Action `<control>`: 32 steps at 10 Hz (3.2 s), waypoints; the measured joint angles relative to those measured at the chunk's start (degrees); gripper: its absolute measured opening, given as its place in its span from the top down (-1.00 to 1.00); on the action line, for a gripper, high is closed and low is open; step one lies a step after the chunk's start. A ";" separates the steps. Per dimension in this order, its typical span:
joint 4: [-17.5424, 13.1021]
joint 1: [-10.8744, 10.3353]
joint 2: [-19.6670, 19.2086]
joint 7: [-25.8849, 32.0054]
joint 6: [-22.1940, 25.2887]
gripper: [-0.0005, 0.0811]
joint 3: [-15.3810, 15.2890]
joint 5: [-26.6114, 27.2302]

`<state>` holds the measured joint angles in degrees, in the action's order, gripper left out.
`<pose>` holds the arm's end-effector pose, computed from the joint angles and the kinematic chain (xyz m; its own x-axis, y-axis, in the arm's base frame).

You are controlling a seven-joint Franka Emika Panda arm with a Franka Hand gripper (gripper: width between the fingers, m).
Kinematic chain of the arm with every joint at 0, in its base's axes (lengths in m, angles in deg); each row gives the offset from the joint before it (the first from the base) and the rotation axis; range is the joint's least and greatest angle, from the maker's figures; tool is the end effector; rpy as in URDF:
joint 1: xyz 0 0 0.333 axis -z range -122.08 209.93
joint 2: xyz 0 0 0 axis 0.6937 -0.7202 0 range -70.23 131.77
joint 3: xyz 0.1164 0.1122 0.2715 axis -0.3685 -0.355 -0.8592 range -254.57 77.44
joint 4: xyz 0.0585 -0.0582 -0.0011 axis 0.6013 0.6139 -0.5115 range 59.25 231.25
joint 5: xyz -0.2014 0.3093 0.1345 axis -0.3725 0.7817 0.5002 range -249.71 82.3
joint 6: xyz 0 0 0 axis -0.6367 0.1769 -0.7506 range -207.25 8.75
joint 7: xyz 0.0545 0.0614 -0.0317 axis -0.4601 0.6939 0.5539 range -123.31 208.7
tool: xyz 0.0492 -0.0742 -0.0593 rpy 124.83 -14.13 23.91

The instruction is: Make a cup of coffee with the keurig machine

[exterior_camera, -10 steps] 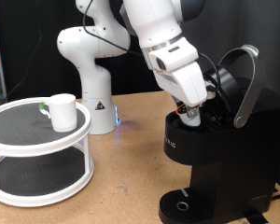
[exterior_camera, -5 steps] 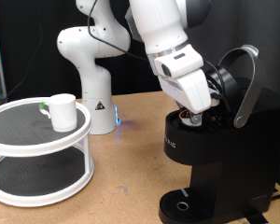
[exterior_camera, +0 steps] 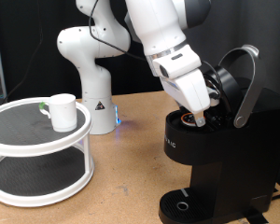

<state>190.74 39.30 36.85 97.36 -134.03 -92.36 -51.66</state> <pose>0.5010 0.0728 0.3896 0.7212 0.5646 0.4015 0.6556 -0.7435 -0.1322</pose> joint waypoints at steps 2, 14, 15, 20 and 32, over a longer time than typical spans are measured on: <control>0.01 0.06 0.62 4.64 -1.47 -0.95 0.64 8.82; -3.74 3.35 7.55 7.31 16.93 -0.99 9.02 11.24; -5.10 3.58 7.93 7.31 19.03 -0.99 10.07 11.38; -9.66 4.47 8.30 7.01 24.88 -0.99 12.35 10.93; -9.83 0.82 8.29 -0.69 18.10 -0.99 1.99 11.78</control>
<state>180.91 40.12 45.14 96.67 -115.93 -90.36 -39.88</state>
